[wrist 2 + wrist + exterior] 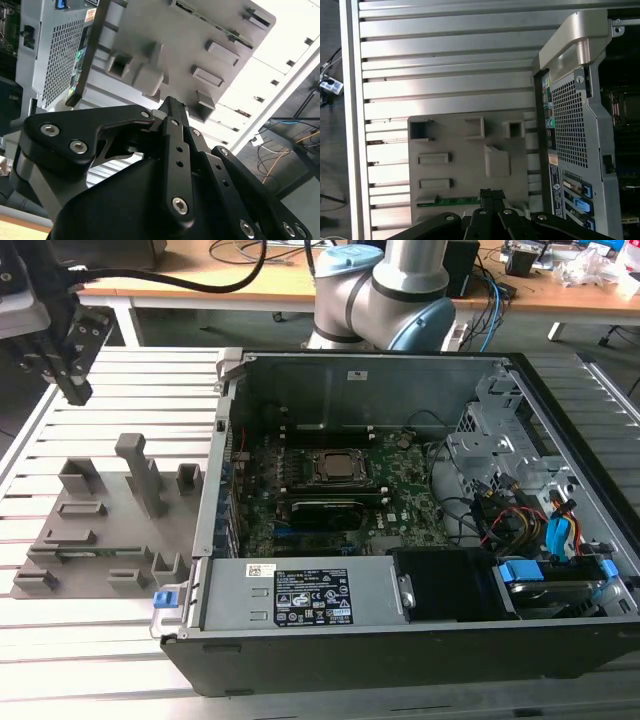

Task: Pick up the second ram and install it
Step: 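Reach for the second ram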

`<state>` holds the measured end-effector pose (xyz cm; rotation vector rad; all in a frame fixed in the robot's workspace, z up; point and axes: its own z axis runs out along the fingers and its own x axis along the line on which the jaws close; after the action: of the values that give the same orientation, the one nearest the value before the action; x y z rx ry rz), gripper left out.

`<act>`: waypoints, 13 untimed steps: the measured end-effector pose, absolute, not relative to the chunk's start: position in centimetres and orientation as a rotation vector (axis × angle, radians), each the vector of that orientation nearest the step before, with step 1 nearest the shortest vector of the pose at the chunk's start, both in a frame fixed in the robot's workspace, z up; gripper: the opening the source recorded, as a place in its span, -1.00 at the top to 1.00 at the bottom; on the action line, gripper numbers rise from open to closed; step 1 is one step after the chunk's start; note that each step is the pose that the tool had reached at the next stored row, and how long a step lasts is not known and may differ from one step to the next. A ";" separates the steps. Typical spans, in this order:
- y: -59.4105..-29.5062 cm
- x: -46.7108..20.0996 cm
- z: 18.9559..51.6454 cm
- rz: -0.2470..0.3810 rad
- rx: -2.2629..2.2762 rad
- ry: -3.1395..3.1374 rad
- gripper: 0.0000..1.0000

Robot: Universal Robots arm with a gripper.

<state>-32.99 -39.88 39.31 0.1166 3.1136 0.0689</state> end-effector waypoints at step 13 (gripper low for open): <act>-40.0 -35.2 39.3 0.069 0.117 3.114 0.79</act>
<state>-35.23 -40.03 39.31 0.1165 3.1137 0.0689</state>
